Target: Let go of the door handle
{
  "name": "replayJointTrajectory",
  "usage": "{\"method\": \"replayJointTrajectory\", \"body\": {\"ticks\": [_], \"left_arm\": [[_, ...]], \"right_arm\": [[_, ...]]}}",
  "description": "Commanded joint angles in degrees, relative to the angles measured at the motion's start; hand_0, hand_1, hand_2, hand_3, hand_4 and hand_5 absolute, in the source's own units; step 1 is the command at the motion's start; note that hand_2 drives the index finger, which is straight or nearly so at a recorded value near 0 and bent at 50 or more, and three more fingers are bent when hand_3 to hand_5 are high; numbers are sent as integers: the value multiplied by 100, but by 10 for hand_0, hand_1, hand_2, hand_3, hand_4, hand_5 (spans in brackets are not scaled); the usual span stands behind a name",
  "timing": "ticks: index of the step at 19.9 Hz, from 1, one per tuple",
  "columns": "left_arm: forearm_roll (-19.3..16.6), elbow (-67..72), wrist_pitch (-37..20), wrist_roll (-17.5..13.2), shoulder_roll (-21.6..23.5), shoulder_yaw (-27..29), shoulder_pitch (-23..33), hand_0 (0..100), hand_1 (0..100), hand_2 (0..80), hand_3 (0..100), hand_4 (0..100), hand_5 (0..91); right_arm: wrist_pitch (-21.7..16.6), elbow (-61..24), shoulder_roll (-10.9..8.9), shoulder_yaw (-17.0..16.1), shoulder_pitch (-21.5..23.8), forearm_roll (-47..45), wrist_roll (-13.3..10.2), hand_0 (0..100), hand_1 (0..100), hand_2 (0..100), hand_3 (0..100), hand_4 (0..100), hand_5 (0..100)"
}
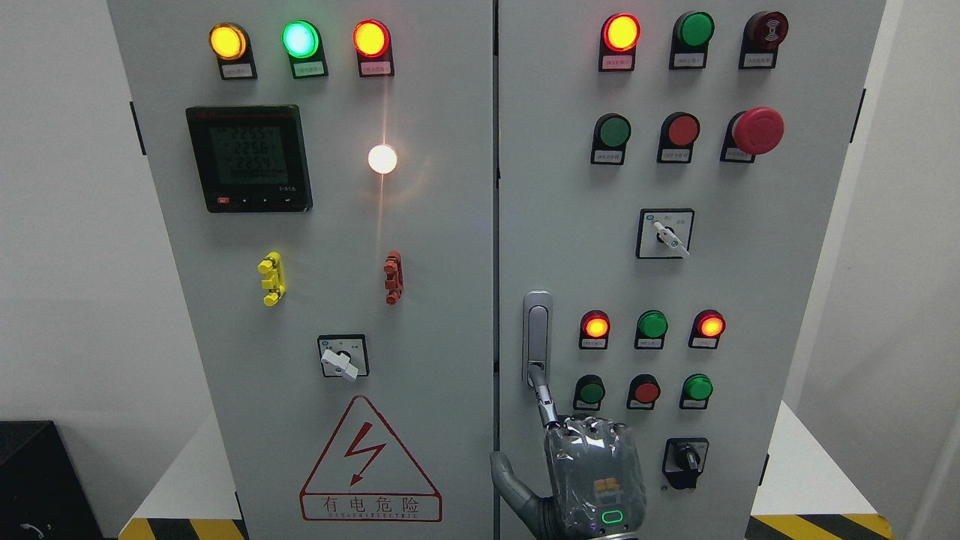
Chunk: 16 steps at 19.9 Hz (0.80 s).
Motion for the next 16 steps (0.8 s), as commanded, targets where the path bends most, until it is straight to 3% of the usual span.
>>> {"method": "replayJointTrajectory", "body": {"ticks": [1,16], "left_arm": [[8,167,3,5,0,0,-150,120,556,0,0,0,0],[0,167,3,5,0,0,-150,120,556,0,0,0,0]], "right_arm": [[14,66,2,-64,-19,15,4,300,216,0,1000,1000,1000],[5,101,-7,-64,-72,6,39,306,220,0,1000,1000,1000]]}}
